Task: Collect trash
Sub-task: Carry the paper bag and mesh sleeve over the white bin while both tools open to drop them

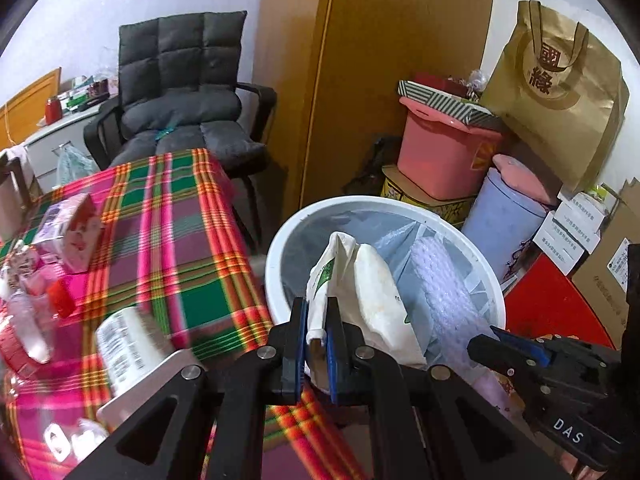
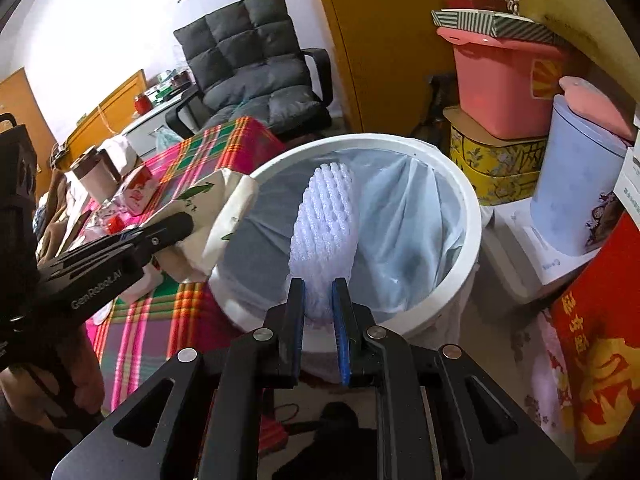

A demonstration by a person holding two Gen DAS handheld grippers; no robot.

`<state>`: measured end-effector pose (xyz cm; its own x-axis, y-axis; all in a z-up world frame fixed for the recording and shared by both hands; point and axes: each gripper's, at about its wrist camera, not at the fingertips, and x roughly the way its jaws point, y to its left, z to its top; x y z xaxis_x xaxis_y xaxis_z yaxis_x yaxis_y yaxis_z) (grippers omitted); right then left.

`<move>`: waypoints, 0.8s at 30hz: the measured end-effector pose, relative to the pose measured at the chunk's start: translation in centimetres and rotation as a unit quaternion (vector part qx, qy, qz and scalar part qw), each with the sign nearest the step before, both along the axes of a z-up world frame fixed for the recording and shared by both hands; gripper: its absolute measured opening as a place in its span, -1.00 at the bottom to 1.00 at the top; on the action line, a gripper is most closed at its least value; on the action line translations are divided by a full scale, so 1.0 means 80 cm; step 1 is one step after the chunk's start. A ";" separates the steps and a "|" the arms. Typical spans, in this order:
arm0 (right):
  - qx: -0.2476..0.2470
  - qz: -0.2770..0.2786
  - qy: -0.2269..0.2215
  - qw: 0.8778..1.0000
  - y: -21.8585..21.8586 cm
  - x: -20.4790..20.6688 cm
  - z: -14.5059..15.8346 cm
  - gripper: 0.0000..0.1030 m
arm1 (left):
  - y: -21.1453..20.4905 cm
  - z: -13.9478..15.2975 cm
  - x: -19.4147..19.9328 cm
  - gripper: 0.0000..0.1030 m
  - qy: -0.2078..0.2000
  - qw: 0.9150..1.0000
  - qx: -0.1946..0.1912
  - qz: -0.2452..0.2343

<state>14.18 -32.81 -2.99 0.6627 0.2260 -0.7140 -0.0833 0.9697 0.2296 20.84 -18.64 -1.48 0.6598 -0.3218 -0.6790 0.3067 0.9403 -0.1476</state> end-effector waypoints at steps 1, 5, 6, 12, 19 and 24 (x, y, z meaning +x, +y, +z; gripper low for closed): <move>0.000 -0.001 0.001 1.000 -0.001 0.004 0.000 -0.67 | -0.002 -0.003 0.003 -0.83 0.003 1.000 -0.001 -0.002; -0.002 -0.008 0.007 1.000 -0.005 0.012 -0.003 -0.59 | -0.004 -0.011 0.011 -0.75 0.015 1.000 -0.009 -0.008; -0.003 -0.010 0.008 1.000 -0.007 0.013 -0.004 -0.55 | -0.004 -0.011 0.012 -0.66 0.016 1.000 -0.012 -0.009; -0.001 -0.017 0.003 1.000 -0.013 0.011 -0.003 -0.45 | 0.000 -0.003 0.002 -0.55 0.002 1.000 -0.019 -0.009; 0.008 -0.004 -0.016 1.000 -0.008 0.000 0.006 -0.40 | 0.016 0.009 -0.020 -0.55 -0.010 1.000 -0.026 -0.001; 0.015 0.008 -0.030 0.999 0.001 -0.010 0.015 -0.31 | 0.037 0.018 -0.044 -0.55 -0.023 0.999 -0.029 0.012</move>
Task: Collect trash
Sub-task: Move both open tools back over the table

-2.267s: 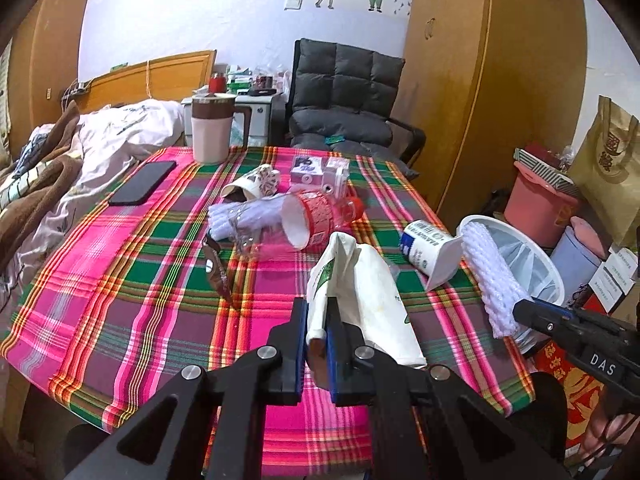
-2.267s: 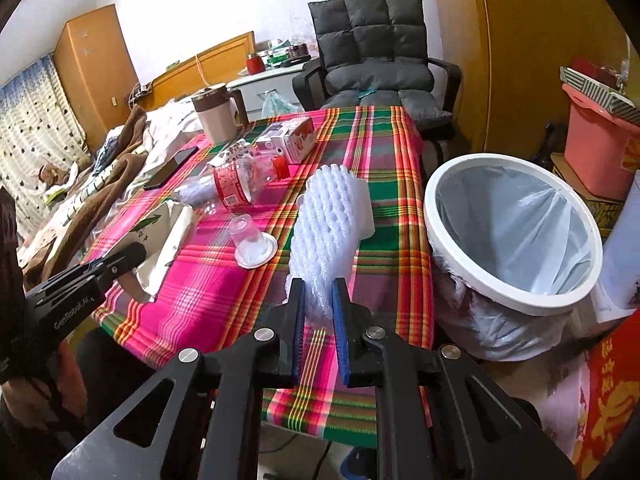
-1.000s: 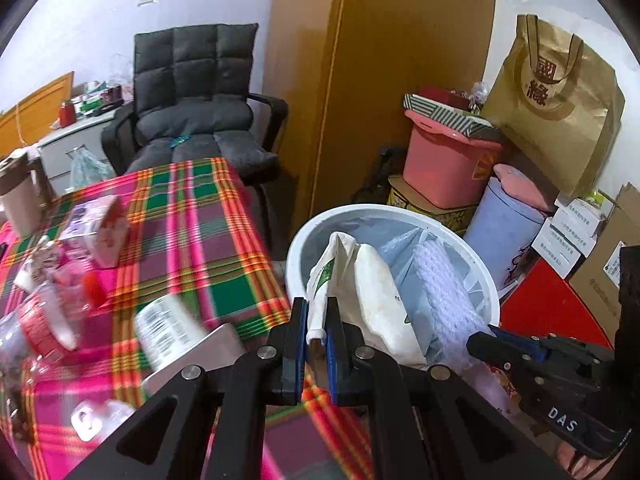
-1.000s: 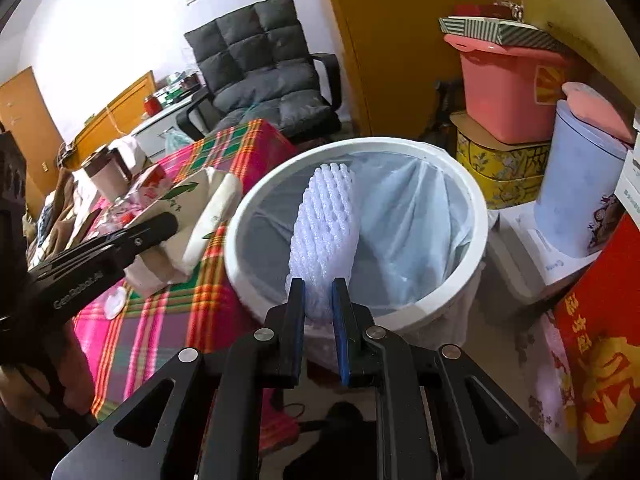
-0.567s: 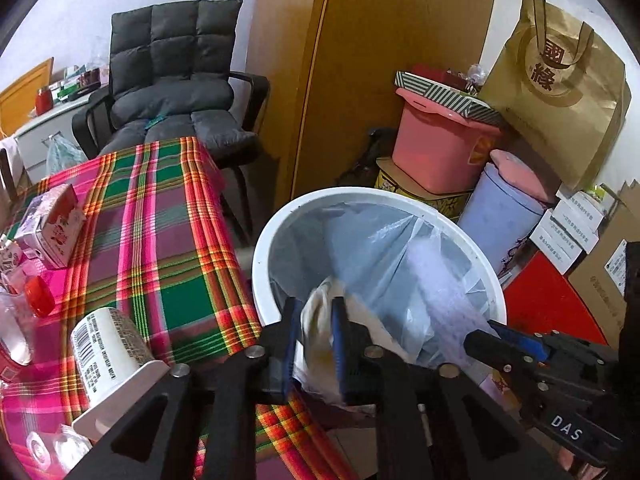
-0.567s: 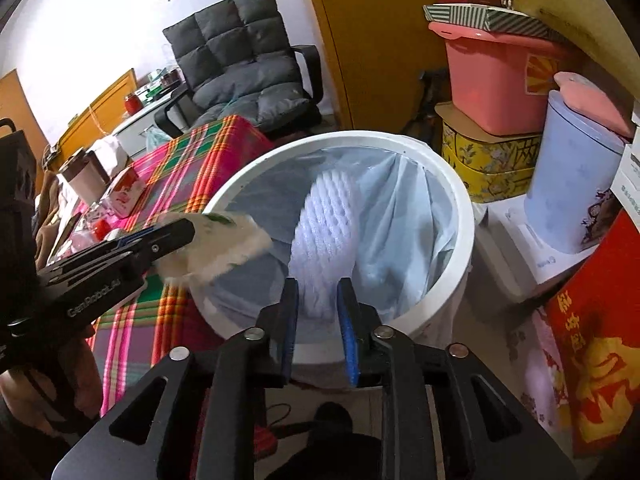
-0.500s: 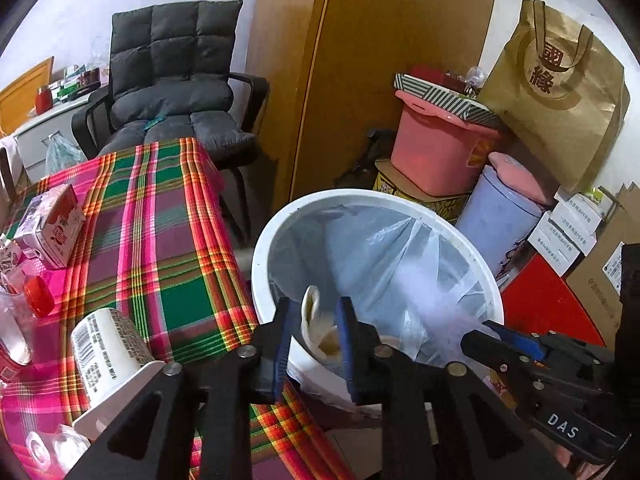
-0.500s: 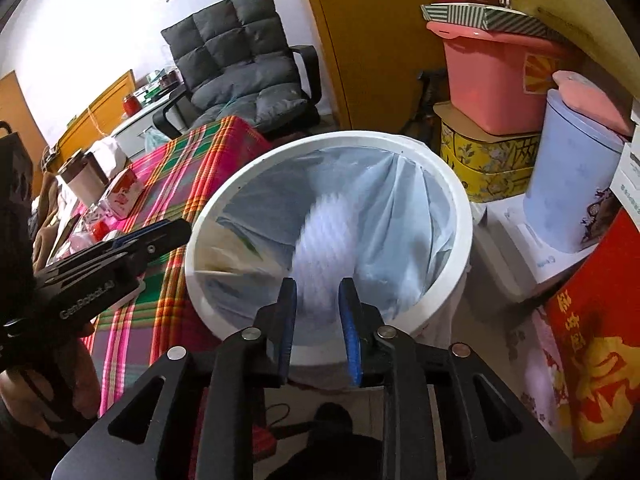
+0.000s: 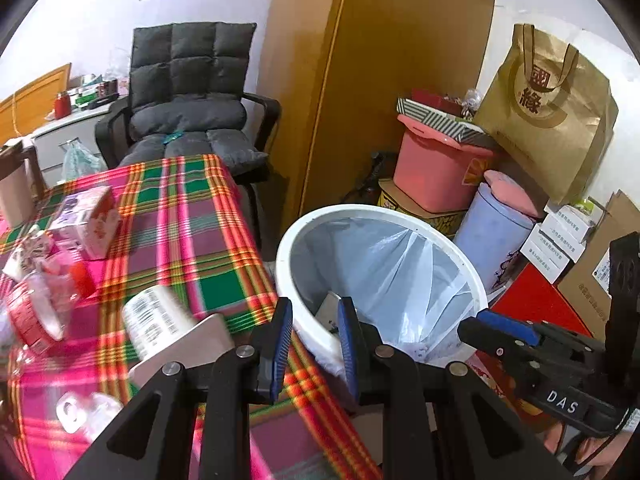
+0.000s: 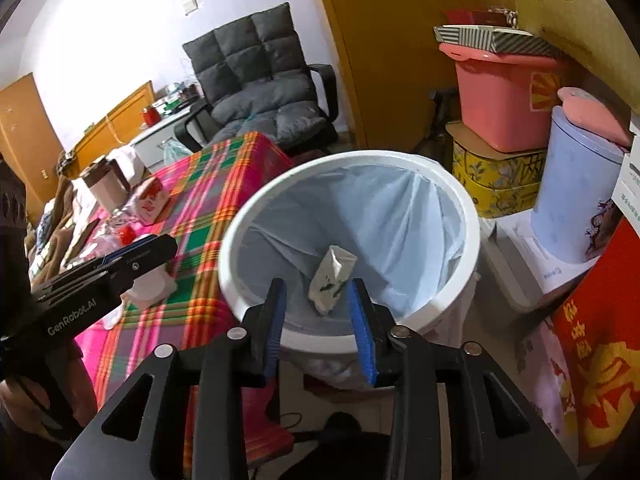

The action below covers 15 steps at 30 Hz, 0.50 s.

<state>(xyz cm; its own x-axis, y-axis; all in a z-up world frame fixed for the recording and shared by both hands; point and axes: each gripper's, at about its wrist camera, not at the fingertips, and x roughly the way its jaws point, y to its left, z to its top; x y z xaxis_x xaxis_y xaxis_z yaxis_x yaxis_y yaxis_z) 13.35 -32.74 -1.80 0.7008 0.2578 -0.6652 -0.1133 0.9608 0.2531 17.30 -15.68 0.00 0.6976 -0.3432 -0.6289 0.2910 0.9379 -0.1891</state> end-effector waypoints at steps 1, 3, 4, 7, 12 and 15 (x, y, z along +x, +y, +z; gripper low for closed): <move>0.003 0.005 -0.001 1.000 0.002 -0.002 0.002 -0.31 | 0.005 0.002 -0.006 -0.55 -0.003 1.000 0.001 0.004; 0.006 0.014 -0.004 1.000 0.009 -0.007 0.004 -0.29 | 0.014 0.005 -0.016 -0.55 -0.007 1.000 0.003 0.012; 0.009 0.019 -0.006 1.000 0.013 -0.009 0.004 -0.24 | 0.020 0.007 -0.023 -0.55 -0.009 1.000 0.004 0.016; 0.017 0.039 -0.006 0.999 0.028 -0.016 0.006 -0.16 | 0.035 0.010 -0.040 -0.55 -0.014 0.999 0.009 0.031; 0.014 0.064 -0.018 0.998 0.054 -0.030 0.013 -0.11 | 0.061 0.012 -0.067 -0.55 -0.018 0.998 0.018 0.055; 0.013 0.077 -0.025 0.997 0.066 -0.036 0.016 -0.09 | 0.079 0.013 -0.084 -0.55 -0.021 0.997 0.022 0.072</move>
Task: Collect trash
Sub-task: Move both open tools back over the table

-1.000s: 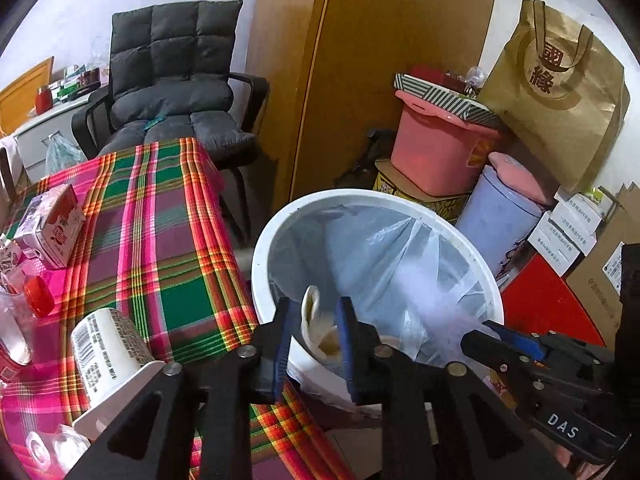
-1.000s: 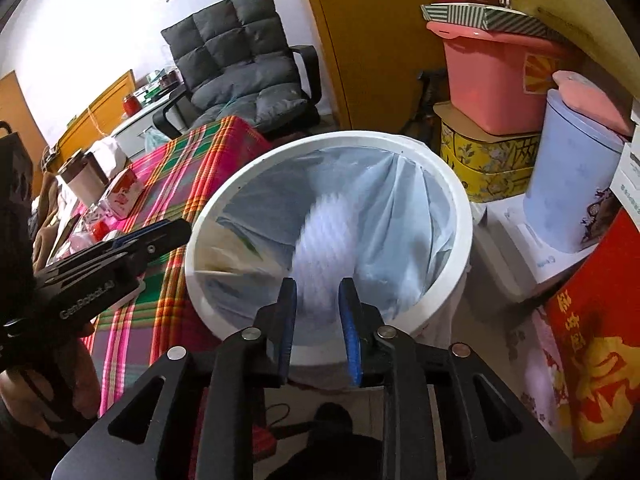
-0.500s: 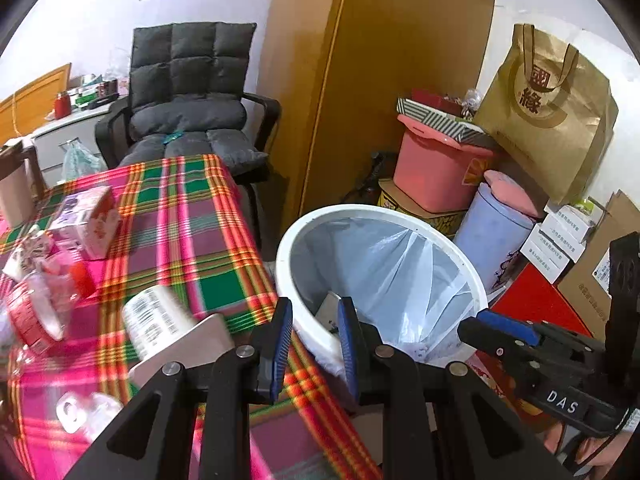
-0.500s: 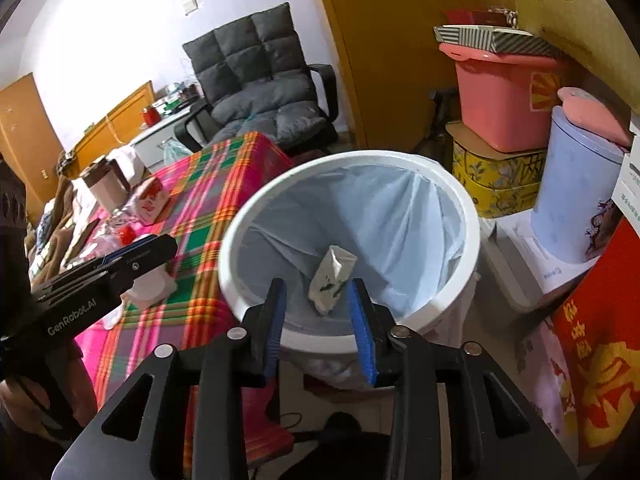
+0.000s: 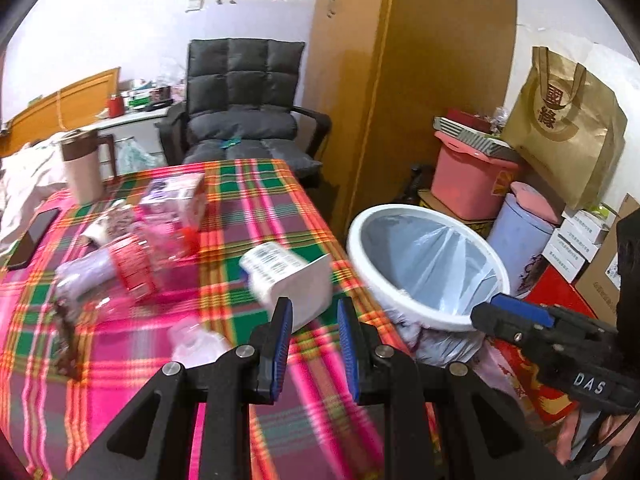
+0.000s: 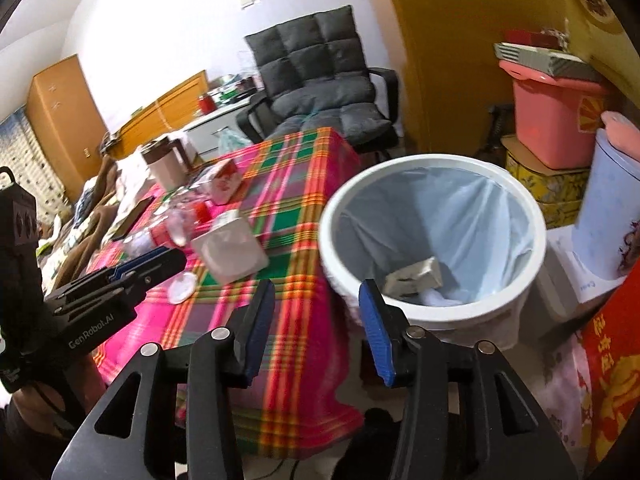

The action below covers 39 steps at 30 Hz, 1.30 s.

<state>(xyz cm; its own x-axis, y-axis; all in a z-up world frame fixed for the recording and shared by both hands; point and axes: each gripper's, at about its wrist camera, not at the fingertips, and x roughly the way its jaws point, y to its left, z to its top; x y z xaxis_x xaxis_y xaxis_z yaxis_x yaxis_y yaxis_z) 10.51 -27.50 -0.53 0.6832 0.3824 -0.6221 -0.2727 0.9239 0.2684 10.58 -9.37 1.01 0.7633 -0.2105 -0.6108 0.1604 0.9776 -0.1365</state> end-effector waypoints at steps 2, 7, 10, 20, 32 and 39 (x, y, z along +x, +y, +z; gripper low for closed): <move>-0.004 0.007 -0.004 1.000 0.007 -0.004 0.002 -0.08 | 0.010 0.000 -0.009 -0.56 0.000 1.000 0.003 0.013; -0.008 0.029 -0.003 1.000 0.026 -0.011 0.003 -0.08 | 0.037 -0.001 -0.031 -0.55 0.002 0.999 0.001 0.035; -0.016 0.042 -0.005 0.999 0.039 -0.018 0.002 -0.08 | 0.051 -0.003 -0.041 -0.55 0.004 0.999 -0.001 0.046; -0.023 0.063 -0.008 0.998 0.060 -0.028 0.001 -0.08 | 0.082 -0.014 -0.057 -0.55 0.019 0.997 -0.010 0.069; -0.026 0.069 0.003 0.997 0.069 -0.013 -0.005 -0.08 | 0.086 -0.033 -0.036 -0.55 0.041 0.997 -0.012 0.071; -0.037 0.073 0.007 0.997 0.073 0.008 -0.010 -0.08 | 0.084 -0.045 -0.014 -0.32 0.053 0.996 -0.010 0.070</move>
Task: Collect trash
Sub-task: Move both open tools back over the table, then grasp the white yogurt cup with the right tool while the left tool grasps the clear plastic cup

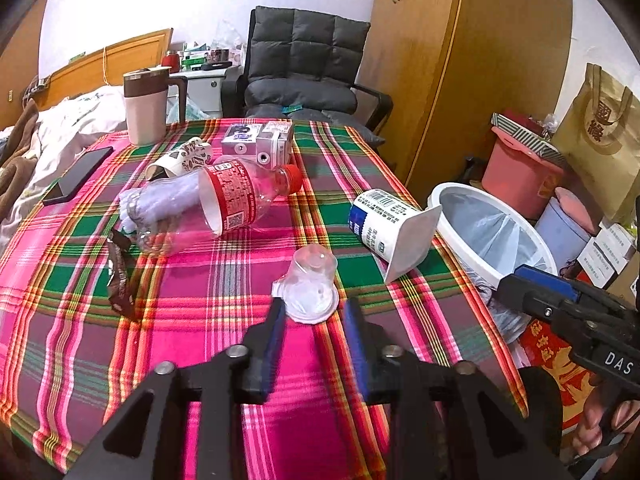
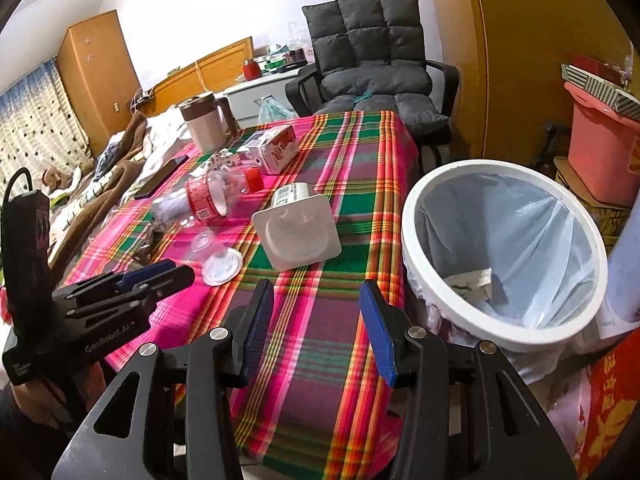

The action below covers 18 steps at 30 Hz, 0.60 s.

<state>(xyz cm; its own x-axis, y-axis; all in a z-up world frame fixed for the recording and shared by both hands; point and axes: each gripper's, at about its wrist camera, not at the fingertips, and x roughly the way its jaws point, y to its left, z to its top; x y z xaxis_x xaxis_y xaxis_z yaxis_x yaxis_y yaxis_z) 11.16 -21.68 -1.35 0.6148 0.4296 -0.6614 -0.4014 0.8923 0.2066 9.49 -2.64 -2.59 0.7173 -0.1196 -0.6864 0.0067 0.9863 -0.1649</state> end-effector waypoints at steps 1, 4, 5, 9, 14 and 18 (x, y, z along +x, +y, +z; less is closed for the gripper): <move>-0.001 0.001 0.001 1.000 -0.001 0.004 -0.001 -0.08 | 0.000 -0.001 0.003 -0.30 0.001 1.000 -0.002 0.000; -0.007 0.003 0.005 1.000 0.001 0.018 -0.006 -0.08 | -0.002 -0.007 0.014 -0.30 0.004 1.000 0.001 0.002; -0.009 0.004 0.006 1.000 0.002 0.021 -0.006 -0.08 | -0.002 -0.009 0.017 -0.30 0.005 1.000 0.001 0.003; -0.017 0.009 0.010 1.000 0.005 0.039 -0.011 -0.08 | 0.000 -0.015 0.030 -0.30 0.012 1.000 -0.002 0.007; -0.024 0.015 0.015 1.000 0.011 0.060 -0.014 -0.08 | 0.004 -0.020 0.042 -0.30 0.016 1.000 -0.005 0.009; -0.027 0.024 0.019 0.999 0.016 0.070 -0.019 -0.08 | 0.011 -0.022 0.047 -0.30 0.016 1.000 -0.011 0.011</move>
